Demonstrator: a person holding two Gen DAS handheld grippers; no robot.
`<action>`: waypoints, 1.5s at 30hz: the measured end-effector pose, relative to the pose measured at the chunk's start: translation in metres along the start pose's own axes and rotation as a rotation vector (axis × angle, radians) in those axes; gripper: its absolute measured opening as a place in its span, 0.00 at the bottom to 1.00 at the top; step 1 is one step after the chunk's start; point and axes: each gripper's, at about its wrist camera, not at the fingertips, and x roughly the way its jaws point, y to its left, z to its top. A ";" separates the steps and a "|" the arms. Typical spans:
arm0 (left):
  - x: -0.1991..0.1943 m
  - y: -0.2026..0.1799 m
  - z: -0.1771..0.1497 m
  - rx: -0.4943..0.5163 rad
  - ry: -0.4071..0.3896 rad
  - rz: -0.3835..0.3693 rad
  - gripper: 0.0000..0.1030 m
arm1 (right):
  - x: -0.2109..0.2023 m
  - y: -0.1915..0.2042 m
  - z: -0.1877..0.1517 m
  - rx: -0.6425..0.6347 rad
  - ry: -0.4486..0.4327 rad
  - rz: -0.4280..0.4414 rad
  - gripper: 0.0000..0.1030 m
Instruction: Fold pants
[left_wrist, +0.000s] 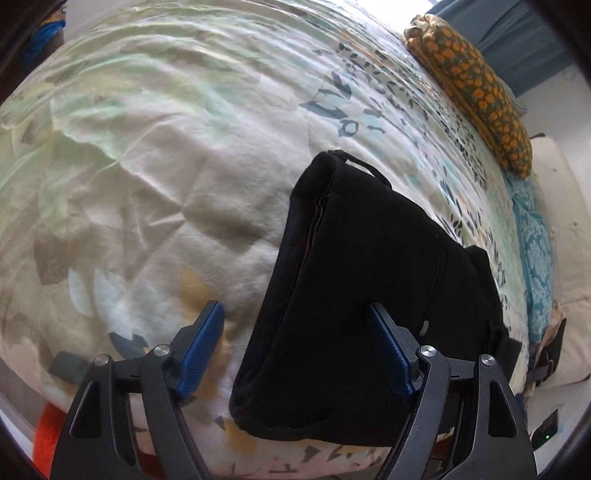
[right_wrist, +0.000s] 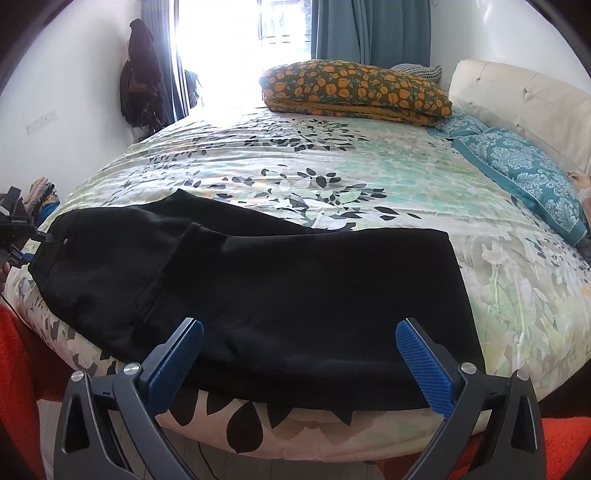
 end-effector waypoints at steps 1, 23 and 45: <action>0.003 0.001 -0.002 -0.011 0.004 -0.017 0.83 | 0.000 0.003 0.000 -0.014 0.000 0.000 1.00; -0.123 -0.174 -0.068 0.268 -0.196 -0.272 0.11 | 0.003 -0.031 0.012 0.188 -0.031 0.070 1.00; 0.031 -0.370 -0.199 0.777 0.020 -0.224 0.51 | 0.101 -0.046 0.050 0.670 0.266 0.916 1.00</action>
